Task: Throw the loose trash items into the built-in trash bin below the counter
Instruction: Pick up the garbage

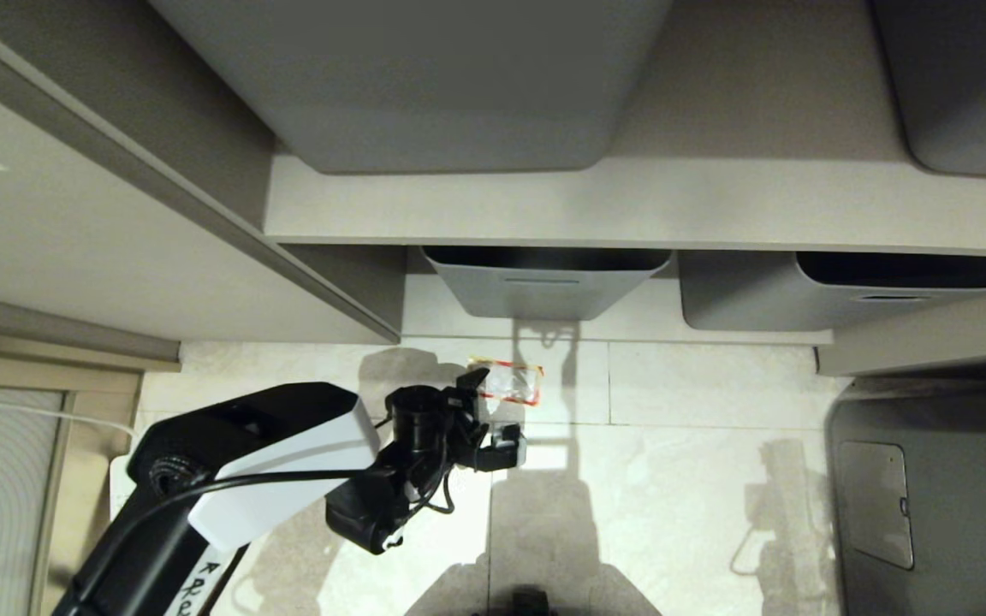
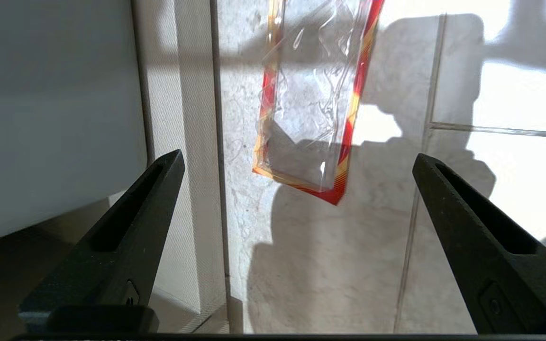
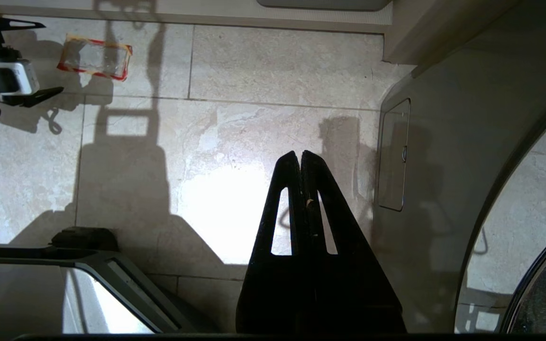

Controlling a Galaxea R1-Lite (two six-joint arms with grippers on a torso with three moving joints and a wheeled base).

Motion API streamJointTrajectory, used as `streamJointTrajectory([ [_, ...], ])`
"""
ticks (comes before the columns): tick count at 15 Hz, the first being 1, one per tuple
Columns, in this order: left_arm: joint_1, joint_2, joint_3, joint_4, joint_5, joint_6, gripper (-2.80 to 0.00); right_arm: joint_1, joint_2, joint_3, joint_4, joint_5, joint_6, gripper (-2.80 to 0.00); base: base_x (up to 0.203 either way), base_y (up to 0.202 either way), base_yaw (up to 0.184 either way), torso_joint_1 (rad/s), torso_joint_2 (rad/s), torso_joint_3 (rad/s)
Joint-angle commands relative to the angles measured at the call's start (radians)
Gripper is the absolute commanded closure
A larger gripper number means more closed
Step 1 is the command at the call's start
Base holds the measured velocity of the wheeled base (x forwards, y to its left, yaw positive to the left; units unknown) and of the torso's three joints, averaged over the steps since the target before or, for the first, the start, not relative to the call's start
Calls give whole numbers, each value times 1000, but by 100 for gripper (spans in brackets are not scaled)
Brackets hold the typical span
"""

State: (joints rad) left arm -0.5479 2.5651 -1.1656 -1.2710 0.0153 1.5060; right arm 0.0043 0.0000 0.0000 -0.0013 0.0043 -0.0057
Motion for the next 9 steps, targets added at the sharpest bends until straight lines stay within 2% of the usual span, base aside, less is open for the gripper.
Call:
streamJointTrajectory([
  [1,0,-11,9,-7,-3,8,-280,0,-1,0,0,0,0,0,0,0,0,0,0,0],
  [9,-1,-17,6,-7,-3,13,-280,0,-1,0,0,0,0,0,0,0,0,0,0,0],
])
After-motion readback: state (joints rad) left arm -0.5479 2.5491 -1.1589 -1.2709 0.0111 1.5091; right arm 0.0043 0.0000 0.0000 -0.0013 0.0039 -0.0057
